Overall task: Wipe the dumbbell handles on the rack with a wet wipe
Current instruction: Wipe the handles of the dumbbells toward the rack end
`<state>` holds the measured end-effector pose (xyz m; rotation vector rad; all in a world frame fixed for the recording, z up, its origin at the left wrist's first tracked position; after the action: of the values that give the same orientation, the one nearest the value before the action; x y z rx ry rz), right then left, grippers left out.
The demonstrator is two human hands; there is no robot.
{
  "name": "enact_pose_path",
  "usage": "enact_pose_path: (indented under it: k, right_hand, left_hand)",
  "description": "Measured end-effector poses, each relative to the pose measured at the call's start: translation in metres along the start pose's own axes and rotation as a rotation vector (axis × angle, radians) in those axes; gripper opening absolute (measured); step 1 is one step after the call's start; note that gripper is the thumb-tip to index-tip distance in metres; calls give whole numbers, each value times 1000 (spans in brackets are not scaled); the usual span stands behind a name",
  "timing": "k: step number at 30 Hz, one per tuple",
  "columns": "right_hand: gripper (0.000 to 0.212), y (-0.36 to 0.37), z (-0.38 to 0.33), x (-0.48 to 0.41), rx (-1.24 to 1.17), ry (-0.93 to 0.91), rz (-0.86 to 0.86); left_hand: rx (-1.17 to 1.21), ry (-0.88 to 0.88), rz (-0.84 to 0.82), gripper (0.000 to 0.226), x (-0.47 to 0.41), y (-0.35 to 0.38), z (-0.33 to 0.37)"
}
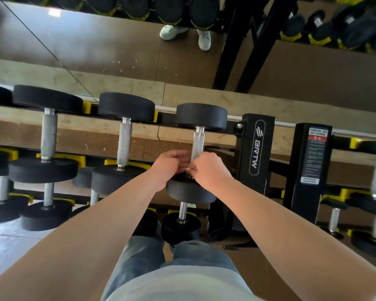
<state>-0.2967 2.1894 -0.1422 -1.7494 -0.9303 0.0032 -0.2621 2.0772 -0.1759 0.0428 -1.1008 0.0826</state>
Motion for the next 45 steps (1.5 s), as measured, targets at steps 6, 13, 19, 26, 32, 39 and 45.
enact_pose_path:
  k: [6,13,19,26,32,39,45]
  right_hand:
    - [24,-56,16,-8,-218,74,507]
    - [24,-29,37,16,-416,260,459]
    - [10,1,65,6,-994,518,309]
    - [17,-14,69,-6,-1000,541,426]
    - [15,24,61,18,-815,483,40]
    - [12,-5,49,19,-1218,441,403]
    - [5,1,45,17,-1139,442,375]
  left_hand:
    - [-82,16,-22,39,5,0,0]
    - [-100,34,-4,36,4,0,0]
    - [-163,54,-9,35,6,5,4]
    - [-163,51,-17,35,4,5,3]
    - [-195,85,48,24,3,3,3]
    - [-240,232,4,19,18,9,18]
    - [-50,269,111,14,16,-5,38]
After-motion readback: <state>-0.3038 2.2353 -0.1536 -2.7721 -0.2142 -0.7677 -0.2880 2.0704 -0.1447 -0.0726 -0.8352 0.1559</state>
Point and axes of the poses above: each hand's wrist, its own x-axis away from the middle knuckle, its own y-axis out of the palm, z = x × y, the point moved 8 cm from there along -x, towards the middle knuckle, and after that the axes turned 8 degrees about -y, right-handed, at the moved point
